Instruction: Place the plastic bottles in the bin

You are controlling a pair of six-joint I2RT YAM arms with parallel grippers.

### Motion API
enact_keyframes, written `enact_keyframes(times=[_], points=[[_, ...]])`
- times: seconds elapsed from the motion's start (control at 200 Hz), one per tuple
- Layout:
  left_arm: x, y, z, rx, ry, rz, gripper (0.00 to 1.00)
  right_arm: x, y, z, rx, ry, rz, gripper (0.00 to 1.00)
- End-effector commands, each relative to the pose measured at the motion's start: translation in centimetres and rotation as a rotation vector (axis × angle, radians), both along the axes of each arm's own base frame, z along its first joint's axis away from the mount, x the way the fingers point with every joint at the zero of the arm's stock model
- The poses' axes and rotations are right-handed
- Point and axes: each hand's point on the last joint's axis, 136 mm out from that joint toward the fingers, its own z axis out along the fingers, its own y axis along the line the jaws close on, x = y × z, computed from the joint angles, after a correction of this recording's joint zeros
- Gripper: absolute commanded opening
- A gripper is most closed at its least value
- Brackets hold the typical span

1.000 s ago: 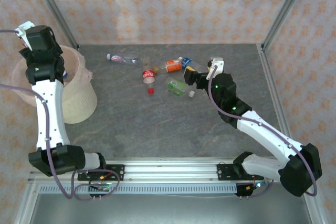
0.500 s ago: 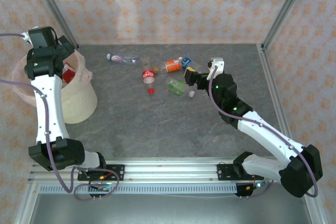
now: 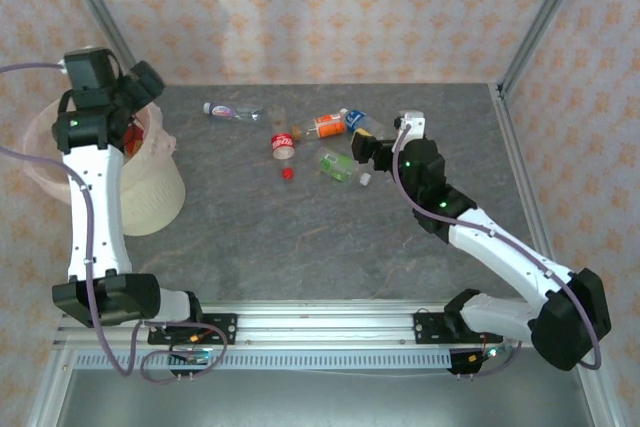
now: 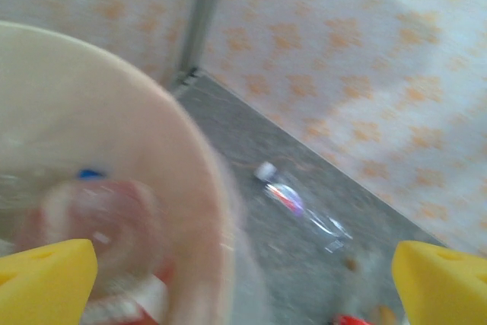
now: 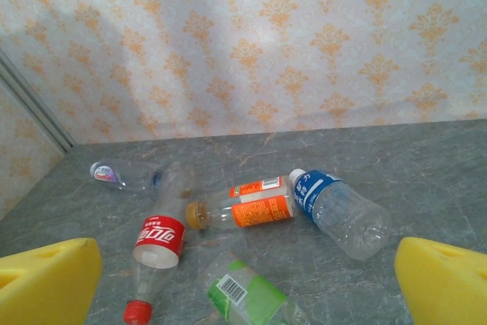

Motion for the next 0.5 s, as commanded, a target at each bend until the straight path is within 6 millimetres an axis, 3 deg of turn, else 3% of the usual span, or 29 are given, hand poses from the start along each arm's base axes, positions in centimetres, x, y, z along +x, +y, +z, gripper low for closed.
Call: enact_keyframes(times=[0.0, 0.23, 0.365, 0.495], points=[[0.2, -5.3, 3.2, 0.013, -0.089, -0.127, 1.0, 0.7, -0.7, 1.2, 0.03, -0.01, -0.052, 0.99], [3.2, -13.6, 1.7, 0.026, -0.081, -0.268, 1.0, 0.7, -1.2, 1.1, 0.032, 0.005, -0.079, 0.99], [5.3, -16.9, -1.5, 0.048, 0.001, -0.306, 1.0, 0.5, -2.0, 0.6, 0.023, 0.017, -0.113, 0.99], [7.6, -19.1, -6.2, -0.009, 0.1, -0.339, 1.0, 0.3, -2.6, 0.4, 0.02, 0.019, -0.134, 0.99]])
